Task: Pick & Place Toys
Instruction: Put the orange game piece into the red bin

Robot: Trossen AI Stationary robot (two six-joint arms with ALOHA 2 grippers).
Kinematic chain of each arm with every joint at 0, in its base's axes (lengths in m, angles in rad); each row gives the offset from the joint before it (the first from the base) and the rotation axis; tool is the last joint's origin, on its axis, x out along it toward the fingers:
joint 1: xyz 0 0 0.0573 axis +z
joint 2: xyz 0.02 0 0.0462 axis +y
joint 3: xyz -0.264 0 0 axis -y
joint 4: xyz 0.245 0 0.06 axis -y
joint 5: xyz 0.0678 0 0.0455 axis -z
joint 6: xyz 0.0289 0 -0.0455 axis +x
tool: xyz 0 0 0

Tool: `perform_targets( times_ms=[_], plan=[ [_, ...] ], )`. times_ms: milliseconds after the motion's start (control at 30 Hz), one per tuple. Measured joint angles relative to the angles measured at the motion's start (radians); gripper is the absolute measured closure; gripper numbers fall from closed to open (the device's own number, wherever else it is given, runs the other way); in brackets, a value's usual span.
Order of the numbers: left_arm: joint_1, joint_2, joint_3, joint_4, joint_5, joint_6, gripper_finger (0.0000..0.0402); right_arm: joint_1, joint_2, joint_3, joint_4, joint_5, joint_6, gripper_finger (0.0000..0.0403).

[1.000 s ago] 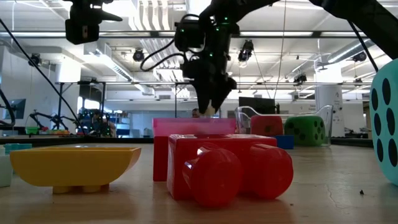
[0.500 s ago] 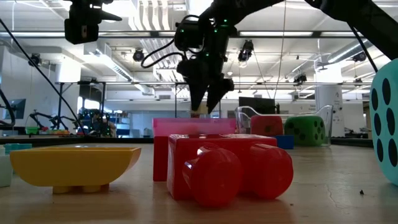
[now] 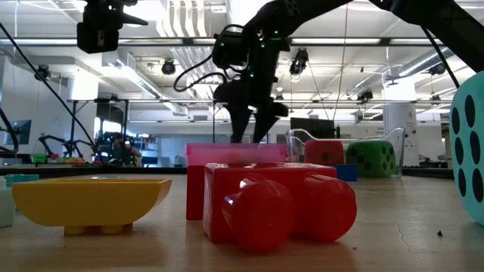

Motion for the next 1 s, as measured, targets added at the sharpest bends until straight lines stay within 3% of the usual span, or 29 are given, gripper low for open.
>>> perform_targets(
  times_ms=[67,367,500,733,1000],
  plan=[
    [0.000,0.000,0.000,0.000,0.000,-0.004,0.0221,-0.002,0.000,0.001,0.034,-0.074,-0.028,0.0099],
    [0.000,0.000,0.000,-0.003,0.000,-0.027,0.0221,0.000,-0.005,0.026,-0.003,-0.018,-0.032,0.0099],
    [0.000,0.000,0.000,-0.026,0.013,-0.031,0.0221,0.032,-0.053,0.044,-0.084,-0.074,-0.027,0.0099],
    [-0.001,0.000,0.000,-0.050,0.026,-0.021,0.0221,0.184,-0.173,0.017,-0.220,-0.068,0.306,0.0099],
    [-0.015,0.000,0.001,0.073,0.003,0.289,0.0221,0.323,-0.184,0.013,-0.162,0.107,0.600,0.0099]
  ],
)
